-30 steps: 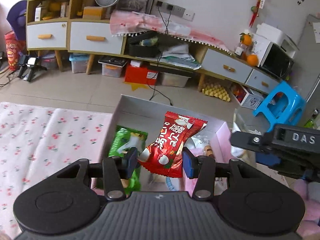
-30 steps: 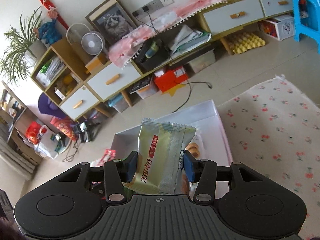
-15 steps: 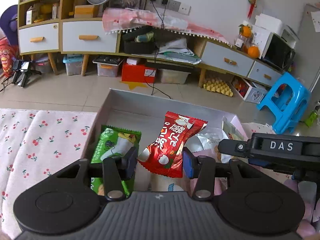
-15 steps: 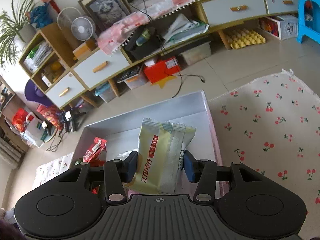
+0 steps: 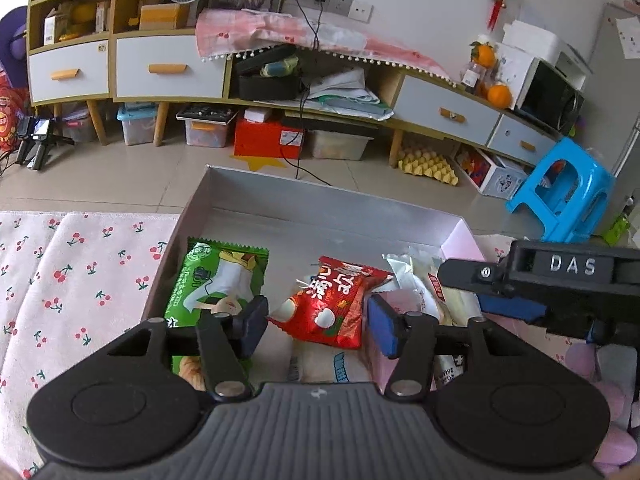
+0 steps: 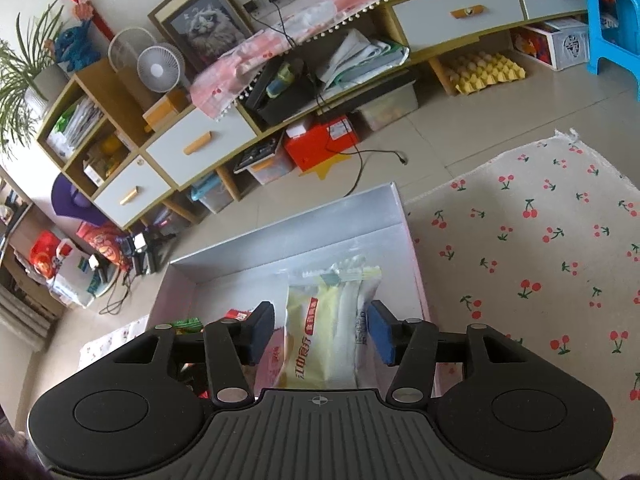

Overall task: Organize snacks
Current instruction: 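Lower the red candy bag into the box with left tool while right places cream pack, then withdraw both tools from the box back toward the snack pile, then grasp the white bread roll with left tool while right tool grasps brown biscuit pack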

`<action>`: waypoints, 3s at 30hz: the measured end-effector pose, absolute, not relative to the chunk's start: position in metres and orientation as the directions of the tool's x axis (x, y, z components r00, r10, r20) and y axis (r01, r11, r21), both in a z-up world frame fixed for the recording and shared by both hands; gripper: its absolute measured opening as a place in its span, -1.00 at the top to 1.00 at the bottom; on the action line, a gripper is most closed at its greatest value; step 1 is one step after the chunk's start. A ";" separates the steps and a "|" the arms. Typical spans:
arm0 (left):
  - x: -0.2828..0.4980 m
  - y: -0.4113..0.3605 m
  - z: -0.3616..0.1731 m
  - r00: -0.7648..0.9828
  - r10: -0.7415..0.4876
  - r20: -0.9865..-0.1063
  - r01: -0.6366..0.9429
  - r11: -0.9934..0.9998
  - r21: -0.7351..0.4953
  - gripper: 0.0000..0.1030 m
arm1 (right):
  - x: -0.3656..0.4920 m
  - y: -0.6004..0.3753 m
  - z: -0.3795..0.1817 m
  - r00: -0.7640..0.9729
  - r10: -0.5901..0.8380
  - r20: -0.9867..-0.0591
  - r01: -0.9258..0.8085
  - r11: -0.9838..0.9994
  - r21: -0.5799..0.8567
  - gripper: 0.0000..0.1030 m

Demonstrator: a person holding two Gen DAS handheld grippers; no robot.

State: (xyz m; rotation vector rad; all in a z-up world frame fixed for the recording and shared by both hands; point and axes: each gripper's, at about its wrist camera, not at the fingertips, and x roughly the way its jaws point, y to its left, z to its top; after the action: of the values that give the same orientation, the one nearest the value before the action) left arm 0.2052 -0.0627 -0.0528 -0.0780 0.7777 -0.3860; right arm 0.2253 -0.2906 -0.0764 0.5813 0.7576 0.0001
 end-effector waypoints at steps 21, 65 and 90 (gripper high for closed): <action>0.170 -0.050 -0.019 0.642 -0.343 -0.686 0.314 0.934 -0.173 -0.58 | 0.186 -0.285 -0.038 0.730 0.139 -0.670 0.200 0.893 0.403 -0.41; 0.114 0.054 -0.041 0.616 -0.163 -0.771 0.243 0.970 -0.011 -0.83 | 0.086 -0.154 -0.055 0.711 0.191 -0.677 -0.120 0.981 0.151 -0.66; 0.141 0.063 -0.081 0.568 -0.199 -0.799 0.324 0.946 -0.005 -0.41 | 0.105 -0.094 -0.094 0.672 0.221 -0.707 -0.256 0.965 0.059 -0.59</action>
State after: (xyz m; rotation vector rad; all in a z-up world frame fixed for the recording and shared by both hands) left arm 0.1408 0.0629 -0.0813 0.1474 0.9174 -0.3082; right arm 0.1051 -0.0945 -0.0937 -0.0460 0.7896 0.2687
